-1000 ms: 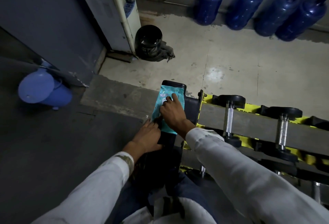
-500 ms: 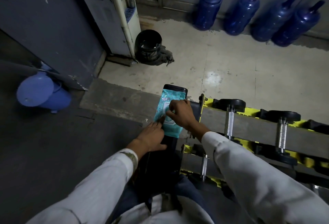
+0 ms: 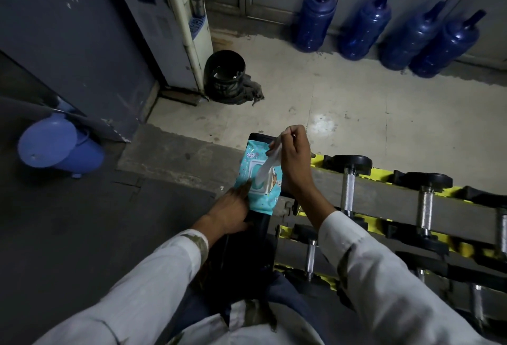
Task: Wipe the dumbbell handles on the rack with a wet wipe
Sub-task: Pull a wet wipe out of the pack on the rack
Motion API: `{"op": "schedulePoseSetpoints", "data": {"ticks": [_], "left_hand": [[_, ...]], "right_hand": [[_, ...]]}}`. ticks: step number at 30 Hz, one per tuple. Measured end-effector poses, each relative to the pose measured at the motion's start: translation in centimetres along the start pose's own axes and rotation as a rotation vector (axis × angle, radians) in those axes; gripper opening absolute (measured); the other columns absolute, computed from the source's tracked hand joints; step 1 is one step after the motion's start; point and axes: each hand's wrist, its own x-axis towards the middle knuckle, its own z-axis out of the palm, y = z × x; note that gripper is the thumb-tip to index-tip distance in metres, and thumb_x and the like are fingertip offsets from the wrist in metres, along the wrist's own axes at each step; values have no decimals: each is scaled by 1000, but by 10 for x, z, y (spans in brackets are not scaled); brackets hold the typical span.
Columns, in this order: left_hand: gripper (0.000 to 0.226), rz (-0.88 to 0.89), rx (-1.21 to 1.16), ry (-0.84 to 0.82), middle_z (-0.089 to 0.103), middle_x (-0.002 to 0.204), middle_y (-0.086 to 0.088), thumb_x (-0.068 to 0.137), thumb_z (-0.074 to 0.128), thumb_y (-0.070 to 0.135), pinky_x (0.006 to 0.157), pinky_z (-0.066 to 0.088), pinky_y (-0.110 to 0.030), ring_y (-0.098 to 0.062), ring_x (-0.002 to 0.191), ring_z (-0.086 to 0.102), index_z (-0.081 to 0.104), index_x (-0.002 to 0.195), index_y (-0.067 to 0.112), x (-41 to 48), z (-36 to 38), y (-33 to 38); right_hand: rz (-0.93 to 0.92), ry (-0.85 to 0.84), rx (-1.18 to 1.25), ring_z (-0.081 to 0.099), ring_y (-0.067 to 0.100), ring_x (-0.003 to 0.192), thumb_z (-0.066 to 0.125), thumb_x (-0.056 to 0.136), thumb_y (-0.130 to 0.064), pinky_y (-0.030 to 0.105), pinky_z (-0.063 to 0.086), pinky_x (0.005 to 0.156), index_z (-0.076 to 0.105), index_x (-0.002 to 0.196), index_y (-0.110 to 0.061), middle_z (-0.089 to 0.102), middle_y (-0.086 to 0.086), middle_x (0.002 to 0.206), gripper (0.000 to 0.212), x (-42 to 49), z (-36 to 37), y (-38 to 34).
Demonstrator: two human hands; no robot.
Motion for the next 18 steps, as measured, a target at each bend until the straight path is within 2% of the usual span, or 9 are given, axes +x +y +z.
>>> {"op": "schedulePoseSetpoints", "data": {"ticks": [4,6,9,11,13,15,16,17,18], "left_hand": [[61,9,-64,103,20,167,-25,91,72,37,121,32,-41,-41,143,41,58,135,-4,-8,-12,-4],[56,9,-114,203,34,161,-22,86,76,31,115,41,-44,-42,136,49,63,131,0,-13,-20,-4],[56,-55,-270,369,51,151,-9,85,78,28,108,45,-35,-30,132,55,62,137,12,-23,-38,6],[64,-95,-606,479,63,137,0,82,85,29,98,50,-30,-20,119,63,59,140,20,-27,-52,18],[69,-38,-1031,455,68,130,6,82,88,27,95,56,-32,-13,112,69,55,142,23,-32,-67,33],[58,45,-1327,409,74,123,0,86,84,17,91,60,-39,-20,109,73,59,139,18,-35,-79,49],[50,77,-1404,397,75,118,-5,89,81,13,90,61,-40,-23,107,73,62,135,15,-36,-83,58],[42,99,-1440,391,76,114,-10,91,78,11,89,62,-40,-25,105,73,66,131,12,-38,-87,67],[33,116,-1460,391,76,110,-13,92,76,10,88,61,-40,-25,102,73,69,125,9,-38,-89,75]], "right_hand": [[19,63,68,61,34,74,40,102,-18,55,58,70,45,97,-2,61,23,84,17,-8,-7,-22],[13,115,53,61,41,82,41,102,-27,62,58,74,46,98,-5,58,27,93,23,-10,-12,-34],[6,174,42,62,32,76,41,102,-22,45,54,66,47,97,-4,58,27,91,19,-15,-16,-52],[35,198,95,61,28,73,42,101,-18,38,50,64,50,98,-1,60,22,84,18,-17,-18,-57],[80,250,141,63,24,69,43,101,-13,32,52,60,53,104,3,63,15,80,19,-25,-23,-61],[108,284,211,62,22,67,45,100,-10,34,55,60,53,106,3,62,17,84,16,-35,-26,-71],[117,262,184,61,20,71,48,100,-13,35,56,66,53,104,0,60,17,89,14,-34,-31,-62],[170,238,217,57,16,78,53,100,-22,30,54,78,51,101,-11,57,12,93,11,-39,-33,-62],[248,218,245,52,11,81,64,95,-33,22,48,86,47,100,-19,53,4,93,23,-43,-37,-60]]}}
